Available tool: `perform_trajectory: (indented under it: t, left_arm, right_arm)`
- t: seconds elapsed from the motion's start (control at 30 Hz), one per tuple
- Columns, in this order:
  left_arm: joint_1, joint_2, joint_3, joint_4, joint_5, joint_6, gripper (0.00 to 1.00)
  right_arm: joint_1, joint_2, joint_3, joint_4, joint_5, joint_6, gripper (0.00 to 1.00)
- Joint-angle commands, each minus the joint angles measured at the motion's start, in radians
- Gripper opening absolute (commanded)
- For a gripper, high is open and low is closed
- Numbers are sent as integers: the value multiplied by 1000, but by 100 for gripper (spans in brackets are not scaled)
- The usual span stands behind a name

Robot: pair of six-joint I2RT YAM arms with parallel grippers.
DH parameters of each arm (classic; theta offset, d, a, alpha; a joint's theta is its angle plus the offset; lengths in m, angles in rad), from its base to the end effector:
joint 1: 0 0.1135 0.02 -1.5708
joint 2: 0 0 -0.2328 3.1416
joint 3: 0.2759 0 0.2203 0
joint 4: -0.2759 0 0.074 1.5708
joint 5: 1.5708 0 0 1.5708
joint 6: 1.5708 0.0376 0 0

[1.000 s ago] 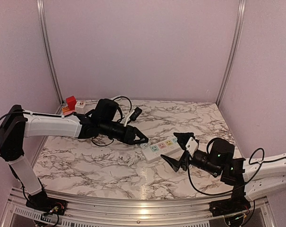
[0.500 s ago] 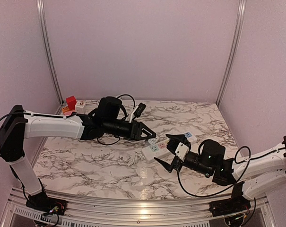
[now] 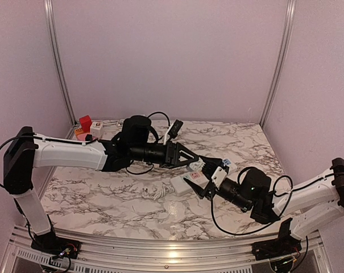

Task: Insert the plug
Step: Pass from the left arm to the right

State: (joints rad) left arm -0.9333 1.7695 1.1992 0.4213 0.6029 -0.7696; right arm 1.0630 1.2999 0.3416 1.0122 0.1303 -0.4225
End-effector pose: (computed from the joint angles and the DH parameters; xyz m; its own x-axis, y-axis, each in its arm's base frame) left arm 0.2094 -0.3185 0.2622 -0.7563 0.0581 -0.6517 0.6536 0.1115 -0.7486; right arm 0.1209 0.2072 0.2049 0.3533 -0.2012 -0.9136 -0.7219 0.5625 -0.4031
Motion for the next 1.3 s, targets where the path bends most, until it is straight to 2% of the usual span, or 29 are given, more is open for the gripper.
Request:
perform_trajectory:
  t: [0.0,0.07,0.3,0.37,0.4,0.53,0.6,0.7,0.83,1.03,1.27]
  left_arm:
    - [-9,14,31,75,18,-21,23]
    - [-10,14,31,81,18,-22,23]
    - [-9,24,37,107,27,-38,24]
    - [-9,25,36,111,29,-43,31]
    - [-9,23,37,111,28,-42,39]
    - [-6,8,24,110,13,-31,74]
    - [6,-5,16,107,12,-19,97]
    - [21,-30,14,59,7,35,99]
    - [19,-60,65,-167,-42,223,99]
    - [-22,-84,167,-492,-270,471,99]
    - [-72,-57,241,-571,-339,526,99]
  right_arm:
    - [9,-3,19,90,35,-2,75]
    - [8,-6,15,95,45,-5,67]
    - [8,-11,10,91,61,-8,18]
    - [9,-22,8,82,59,-7,8]
    - [9,-27,9,71,56,-6,5]
    - [9,-61,11,12,50,5,3]
    - [9,-85,11,-33,52,14,2]
    - [8,-129,30,-176,79,40,0]
    - [9,-206,65,-361,101,98,0]
    - [8,-307,102,-556,133,191,0]
    - [9,-277,172,-722,173,242,0]
